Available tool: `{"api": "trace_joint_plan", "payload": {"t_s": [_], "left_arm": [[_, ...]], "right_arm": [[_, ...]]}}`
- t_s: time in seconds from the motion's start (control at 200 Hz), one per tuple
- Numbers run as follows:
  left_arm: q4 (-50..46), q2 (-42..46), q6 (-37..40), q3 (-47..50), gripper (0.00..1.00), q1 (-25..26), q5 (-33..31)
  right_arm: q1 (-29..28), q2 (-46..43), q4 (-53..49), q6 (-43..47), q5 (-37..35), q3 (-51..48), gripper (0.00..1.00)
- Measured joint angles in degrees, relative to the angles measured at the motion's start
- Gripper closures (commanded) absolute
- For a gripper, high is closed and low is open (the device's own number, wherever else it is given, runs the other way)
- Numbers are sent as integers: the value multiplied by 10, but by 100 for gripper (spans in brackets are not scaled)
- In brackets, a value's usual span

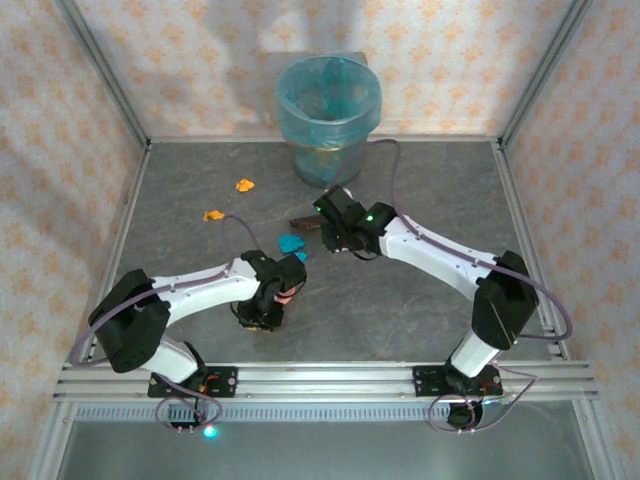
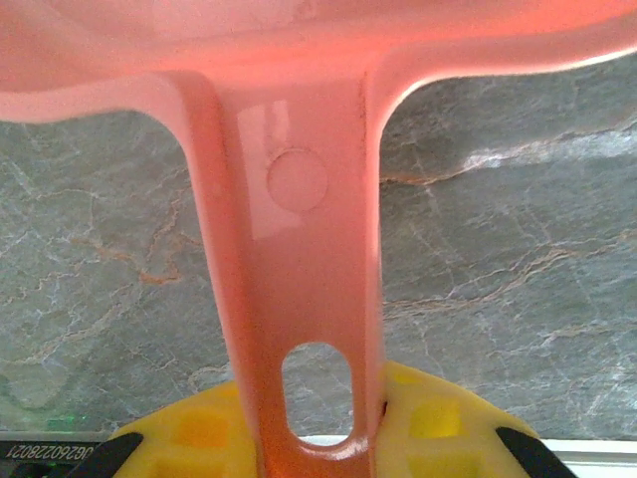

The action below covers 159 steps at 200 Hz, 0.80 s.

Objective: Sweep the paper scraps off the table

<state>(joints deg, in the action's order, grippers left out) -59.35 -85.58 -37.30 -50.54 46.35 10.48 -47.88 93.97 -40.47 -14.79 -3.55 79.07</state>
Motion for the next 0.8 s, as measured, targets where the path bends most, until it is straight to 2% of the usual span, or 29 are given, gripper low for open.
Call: {"api": "trace_joint_plan", "payload": {"t_s": [0.15,0.415,0.656,0.796], "left_arm": [[6,-18,4,-5,100,0,0],[9,-21,14,-11,100,-7,0],[9,-21,14,-11,100,-8,0],[9,-21,14,-11,100,-8,0]], "right_arm": [[-32,17,-43,27,-31,33,100],[-61,8,-85,57,-26,30,100],[-100,-103,-108,83,43,-22,100],[-96,-169,-108,84,41,-39,100]]}}
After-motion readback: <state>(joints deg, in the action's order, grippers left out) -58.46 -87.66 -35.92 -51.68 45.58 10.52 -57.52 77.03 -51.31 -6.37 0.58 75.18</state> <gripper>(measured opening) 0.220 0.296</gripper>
